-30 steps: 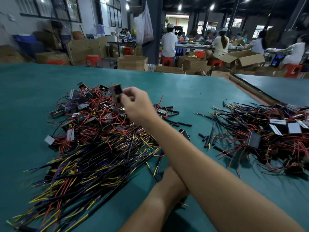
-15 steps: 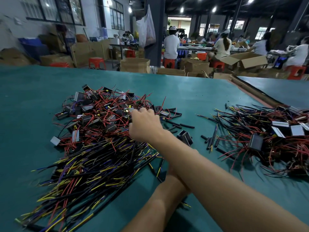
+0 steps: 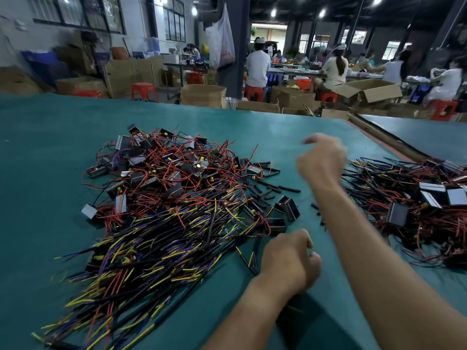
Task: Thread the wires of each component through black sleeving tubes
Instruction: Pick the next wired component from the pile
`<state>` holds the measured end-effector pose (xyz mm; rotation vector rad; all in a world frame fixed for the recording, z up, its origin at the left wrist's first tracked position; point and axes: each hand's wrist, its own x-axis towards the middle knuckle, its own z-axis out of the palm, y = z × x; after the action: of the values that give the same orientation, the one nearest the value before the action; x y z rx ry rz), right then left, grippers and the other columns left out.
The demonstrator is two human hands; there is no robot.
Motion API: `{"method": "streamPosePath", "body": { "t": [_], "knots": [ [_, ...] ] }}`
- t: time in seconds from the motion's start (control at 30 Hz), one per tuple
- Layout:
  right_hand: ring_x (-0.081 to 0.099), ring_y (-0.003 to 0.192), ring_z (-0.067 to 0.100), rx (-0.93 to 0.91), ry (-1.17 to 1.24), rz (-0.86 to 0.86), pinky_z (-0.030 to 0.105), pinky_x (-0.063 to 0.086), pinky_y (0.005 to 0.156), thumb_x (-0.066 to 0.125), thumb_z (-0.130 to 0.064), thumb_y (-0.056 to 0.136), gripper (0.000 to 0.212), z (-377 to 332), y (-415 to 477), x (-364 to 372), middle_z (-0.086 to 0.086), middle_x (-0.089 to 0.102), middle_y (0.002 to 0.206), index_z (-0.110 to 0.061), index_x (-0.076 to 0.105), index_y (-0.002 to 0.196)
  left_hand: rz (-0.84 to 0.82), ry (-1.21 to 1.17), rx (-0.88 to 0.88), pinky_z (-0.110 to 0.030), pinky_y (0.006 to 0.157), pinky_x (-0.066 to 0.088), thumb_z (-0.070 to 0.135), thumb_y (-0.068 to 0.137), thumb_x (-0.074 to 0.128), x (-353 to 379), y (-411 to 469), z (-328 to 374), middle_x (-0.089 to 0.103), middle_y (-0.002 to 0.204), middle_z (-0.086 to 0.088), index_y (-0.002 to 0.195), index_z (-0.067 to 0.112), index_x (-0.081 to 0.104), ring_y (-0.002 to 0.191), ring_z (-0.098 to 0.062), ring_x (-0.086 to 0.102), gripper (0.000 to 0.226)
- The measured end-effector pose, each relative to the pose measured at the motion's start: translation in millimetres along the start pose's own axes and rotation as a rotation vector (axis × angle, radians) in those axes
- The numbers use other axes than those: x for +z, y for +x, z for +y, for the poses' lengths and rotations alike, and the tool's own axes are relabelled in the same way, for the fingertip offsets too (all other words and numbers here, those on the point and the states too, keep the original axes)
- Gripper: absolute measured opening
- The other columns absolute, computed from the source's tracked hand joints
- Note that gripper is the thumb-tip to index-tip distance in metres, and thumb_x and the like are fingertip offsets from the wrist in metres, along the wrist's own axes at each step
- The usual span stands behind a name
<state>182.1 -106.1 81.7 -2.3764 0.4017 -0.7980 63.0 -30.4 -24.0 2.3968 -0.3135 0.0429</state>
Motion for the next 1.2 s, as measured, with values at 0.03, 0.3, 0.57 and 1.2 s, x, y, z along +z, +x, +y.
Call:
{"method": "streamPosePath", "body": {
  "t": [0.03,0.3,0.57,1.2],
  "knots": [
    [0.041,0.125,0.036,0.087,-0.074,0.103,0.046,0.038,0.103,0.062,-0.007,0.077,0.047,12,9,-15,0.016,0.049,0.134,-0.025,0.061,0.121,0.027,-0.002,0.016,-0.036,0.085,0.05,0.033,0.084,0.055,0,0,-2,0.071,0.097,-0.007,0.101,0.022,0.061,0.1,-0.031,0.063,0.022],
    [0.055,0.117,0.028,-0.313,-0.435,-0.822,0.037,0.047,0.099,0.071,-0.036,0.083,0.057,26,-25,-7,0.008,0.055,0.134,-0.02,0.051,0.134,-0.005,-0.002,0.025,-0.033,0.08,0.049,0.034,0.081,0.056,2,-3,-2,0.071,0.096,-0.005,0.095,0.023,0.062,0.098,-0.032,0.063,0.019],
    [0.042,0.124,0.037,-0.043,-0.46,-0.304,0.047,0.039,0.102,0.064,-0.014,0.081,0.052,54,6,-26,0.017,0.047,0.134,-0.018,0.049,0.13,-0.047,0.021,0.03,-0.035,0.081,0.05,0.032,0.083,0.06,-5,-6,4,0.071,0.099,-0.006,0.096,0.023,0.064,0.099,-0.031,0.063,0.016],
    [0.033,0.134,0.038,-0.048,-0.468,-0.473,0.047,0.034,0.109,0.063,-0.036,0.086,0.056,85,13,-22,0.017,0.041,0.144,-0.024,0.047,0.138,-0.066,0.122,0.068,-0.036,0.086,0.049,0.028,0.084,0.054,-7,-7,7,0.07,0.104,-0.01,0.1,0.019,0.068,0.104,-0.034,0.061,0.024]
  ]
}}
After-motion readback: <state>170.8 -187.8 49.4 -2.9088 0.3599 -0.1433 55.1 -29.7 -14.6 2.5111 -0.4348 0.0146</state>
